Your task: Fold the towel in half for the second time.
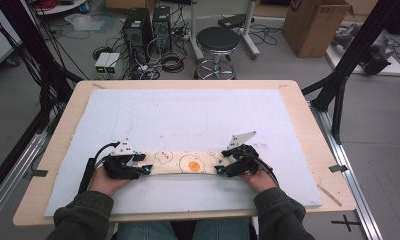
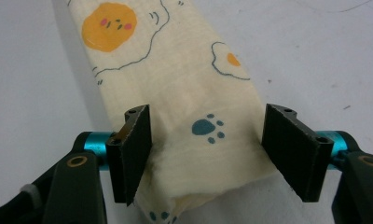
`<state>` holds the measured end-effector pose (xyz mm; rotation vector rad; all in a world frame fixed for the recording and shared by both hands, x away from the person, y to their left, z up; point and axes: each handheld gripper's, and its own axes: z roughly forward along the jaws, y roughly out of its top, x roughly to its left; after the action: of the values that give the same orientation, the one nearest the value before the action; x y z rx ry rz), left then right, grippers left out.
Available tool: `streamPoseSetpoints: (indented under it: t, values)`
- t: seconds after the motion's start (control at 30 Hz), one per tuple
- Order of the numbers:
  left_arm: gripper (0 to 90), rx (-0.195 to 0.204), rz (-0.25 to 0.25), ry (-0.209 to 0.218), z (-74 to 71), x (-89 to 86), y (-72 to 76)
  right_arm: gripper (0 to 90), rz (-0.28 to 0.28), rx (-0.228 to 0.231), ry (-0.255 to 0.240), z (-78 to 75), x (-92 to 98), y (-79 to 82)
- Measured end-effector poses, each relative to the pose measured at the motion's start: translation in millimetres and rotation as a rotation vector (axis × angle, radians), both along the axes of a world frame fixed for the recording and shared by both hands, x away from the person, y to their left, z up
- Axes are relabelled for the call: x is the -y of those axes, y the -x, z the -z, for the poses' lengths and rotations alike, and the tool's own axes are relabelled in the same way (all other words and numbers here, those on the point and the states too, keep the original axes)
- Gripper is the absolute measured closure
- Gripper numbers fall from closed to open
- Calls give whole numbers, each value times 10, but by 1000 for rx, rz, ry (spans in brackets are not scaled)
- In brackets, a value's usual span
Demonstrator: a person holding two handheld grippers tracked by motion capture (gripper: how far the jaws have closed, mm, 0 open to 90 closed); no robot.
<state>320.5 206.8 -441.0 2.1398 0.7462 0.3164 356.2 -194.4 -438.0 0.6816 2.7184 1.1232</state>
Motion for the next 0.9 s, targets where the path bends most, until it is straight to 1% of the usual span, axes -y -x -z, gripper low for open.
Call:
streamPoseSetpoints:
  t: [0.03,0.17,0.2,0.4,0.63,0.9]
  values:
    - [484,1,2,-5,0,-5,0,326,-3,6,2,5,-1,-6]
    - [487,10,2,-2,15,-2,12,326,-3,6,2,10,-2,-5]
    - [487,15,2,-8,15,0,15,326,2,-2,2,9,-1,2]
    - [489,27,2,-18,21,-6,32,328,-2,5,1,17,5,-5]
    - [492,30,3,-6,33,-10,31,329,3,6,0,21,5,-3]
    - [493,36,3,-9,36,-17,35,332,3,9,2,22,4,-3]
